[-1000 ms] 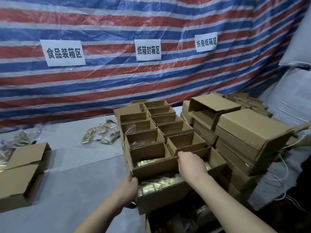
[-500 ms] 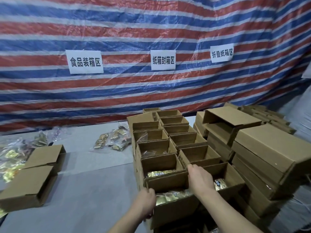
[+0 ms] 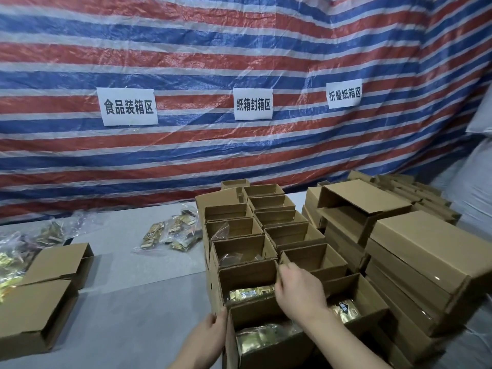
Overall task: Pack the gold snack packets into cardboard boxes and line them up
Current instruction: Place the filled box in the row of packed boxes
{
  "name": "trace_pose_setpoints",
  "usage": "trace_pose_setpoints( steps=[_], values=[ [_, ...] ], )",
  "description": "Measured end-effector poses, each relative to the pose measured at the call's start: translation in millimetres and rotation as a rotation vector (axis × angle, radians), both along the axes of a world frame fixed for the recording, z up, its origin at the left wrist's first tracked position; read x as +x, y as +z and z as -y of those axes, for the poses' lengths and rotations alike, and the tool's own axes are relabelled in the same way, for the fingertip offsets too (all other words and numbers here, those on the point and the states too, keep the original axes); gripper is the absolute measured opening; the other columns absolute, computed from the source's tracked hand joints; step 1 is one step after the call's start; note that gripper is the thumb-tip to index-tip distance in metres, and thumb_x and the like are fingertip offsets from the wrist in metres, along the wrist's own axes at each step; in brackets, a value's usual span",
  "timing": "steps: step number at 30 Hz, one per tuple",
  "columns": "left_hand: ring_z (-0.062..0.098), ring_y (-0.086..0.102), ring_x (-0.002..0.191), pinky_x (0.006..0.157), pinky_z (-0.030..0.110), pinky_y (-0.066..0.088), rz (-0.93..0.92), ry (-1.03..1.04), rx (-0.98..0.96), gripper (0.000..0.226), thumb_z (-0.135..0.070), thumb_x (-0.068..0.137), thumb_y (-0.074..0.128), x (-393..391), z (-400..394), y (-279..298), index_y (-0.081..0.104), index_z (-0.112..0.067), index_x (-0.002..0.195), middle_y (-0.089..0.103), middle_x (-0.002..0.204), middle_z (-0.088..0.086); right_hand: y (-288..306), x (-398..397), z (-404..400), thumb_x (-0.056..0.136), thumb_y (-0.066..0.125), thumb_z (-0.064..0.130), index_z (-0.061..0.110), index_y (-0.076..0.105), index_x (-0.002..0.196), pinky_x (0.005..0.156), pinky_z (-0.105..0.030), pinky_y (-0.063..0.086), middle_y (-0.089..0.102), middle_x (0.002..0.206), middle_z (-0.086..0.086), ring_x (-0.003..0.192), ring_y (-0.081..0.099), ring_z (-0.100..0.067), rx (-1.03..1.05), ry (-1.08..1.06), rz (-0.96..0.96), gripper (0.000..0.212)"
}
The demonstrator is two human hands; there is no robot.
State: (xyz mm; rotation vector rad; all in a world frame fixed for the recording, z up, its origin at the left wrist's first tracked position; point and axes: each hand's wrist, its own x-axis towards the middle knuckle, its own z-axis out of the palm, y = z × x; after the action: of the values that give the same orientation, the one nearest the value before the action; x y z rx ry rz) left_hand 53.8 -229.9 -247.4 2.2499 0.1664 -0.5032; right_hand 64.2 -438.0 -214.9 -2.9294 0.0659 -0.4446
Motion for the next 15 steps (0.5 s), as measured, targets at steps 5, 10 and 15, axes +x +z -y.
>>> trace_pose_setpoints(
  steps=[5,10,15],
  values=[
    [0.019,0.047,0.128,0.087,0.025,0.030,0.092,0.066,-0.014,0.035,-0.051,0.102,0.027,10.8,-37.2,1.3,0.050,-0.027,0.115,0.053,0.136,0.001,20.3,22.7,-42.7,0.099,0.044,0.035,0.024,0.056,0.087,0.057,-0.016,0.042,0.052,0.078,0.011,0.068,0.053,-0.003,0.132,0.121,0.048,0.020],
    [0.019,0.047,0.130,0.095,0.027,0.034,0.139,0.131,-0.059,0.024,-0.043,0.102,0.037,24.7,-90.0,2.2,0.052,-0.026,0.110,0.055,0.136,0.003,34.5,49.1,-102.4,0.097,0.045,0.034,0.022,0.050,0.076,0.061,-0.027,0.044,0.051,0.077,0.008,0.071,0.053,-0.011,0.238,0.209,0.032,0.025],
    [0.016,0.052,0.110,0.080,0.024,0.031,0.133,0.179,-0.066,0.022,-0.043,0.102,0.037,49.3,-145.8,10.0,0.053,-0.027,0.100,0.056,0.112,-0.003,34.5,79.2,-170.5,0.094,0.048,0.033,0.017,0.058,0.080,0.075,-0.031,0.048,0.054,0.084,0.005,0.080,0.054,-0.013,0.393,0.265,-0.045,0.023]
  ],
)
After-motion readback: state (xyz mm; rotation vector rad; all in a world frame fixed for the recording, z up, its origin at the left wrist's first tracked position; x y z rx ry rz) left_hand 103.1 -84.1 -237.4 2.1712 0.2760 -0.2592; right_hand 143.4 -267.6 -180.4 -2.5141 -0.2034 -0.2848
